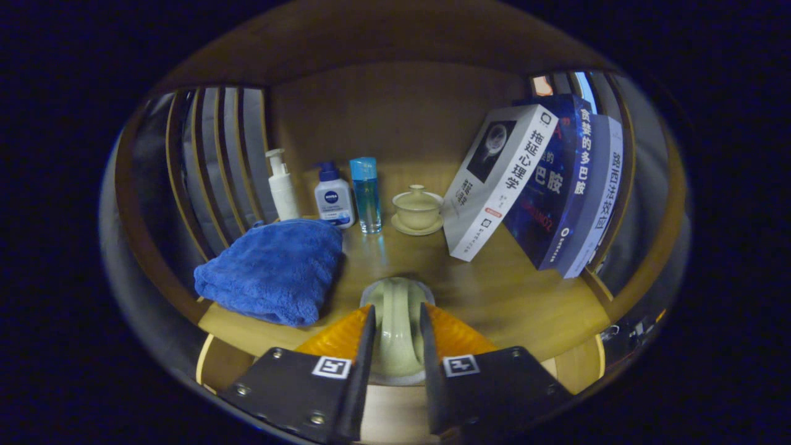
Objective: Pull open the drawer, take out the items inside it, and place them on the countertop above the cabinet.
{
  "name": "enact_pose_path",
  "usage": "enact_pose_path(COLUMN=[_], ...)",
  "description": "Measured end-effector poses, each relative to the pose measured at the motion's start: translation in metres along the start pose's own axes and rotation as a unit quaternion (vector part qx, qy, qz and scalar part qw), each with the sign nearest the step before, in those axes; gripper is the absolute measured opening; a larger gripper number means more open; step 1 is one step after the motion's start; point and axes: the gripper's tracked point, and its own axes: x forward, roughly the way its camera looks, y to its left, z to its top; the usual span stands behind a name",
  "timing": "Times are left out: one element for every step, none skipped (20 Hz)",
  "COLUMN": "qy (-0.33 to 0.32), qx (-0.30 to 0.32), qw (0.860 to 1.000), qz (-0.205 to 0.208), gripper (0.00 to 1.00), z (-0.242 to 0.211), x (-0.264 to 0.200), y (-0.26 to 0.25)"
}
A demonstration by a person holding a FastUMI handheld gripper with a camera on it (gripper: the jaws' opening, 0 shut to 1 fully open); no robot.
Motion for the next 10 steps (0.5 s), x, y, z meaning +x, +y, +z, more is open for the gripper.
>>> enact_pose_path(qy=[-0.011, -0.031, -0.054, -0.078, -0.1, -0.121, -0.142, -0.163, -0.184, -0.205], qx=[0.007, 0.011, 0.011, 0.008, 0.004, 0.0, -0.002, -0.003, -0.004, -0.003], qw=[1.0, 0.999, 0.998, 0.996, 0.994, 0.992, 0.989, 0.986, 0.982, 0.978], qz=[0.01, 0.022, 0.031, 0.037, 0.04, 0.042, 0.04, 0.038, 0.034, 0.029], gripper=[0.46, 0.46, 0.45, 0.45, 0.46, 0.45, 0.45, 0.45, 0.45, 0.46], z=[0.002, 0.006, 0.012, 0.017, 0.022, 0.024, 0.027, 0.028, 0.029, 0.03], x=[-0.005, -0.011, -0.018, -0.032, -0.047, -0.062, -0.078, -0.095, -0.111, -0.127], y=[0.005, 0.011, 0.015, 0.019, 0.024, 0.026, 0.027, 0.027, 0.027, 0.026])
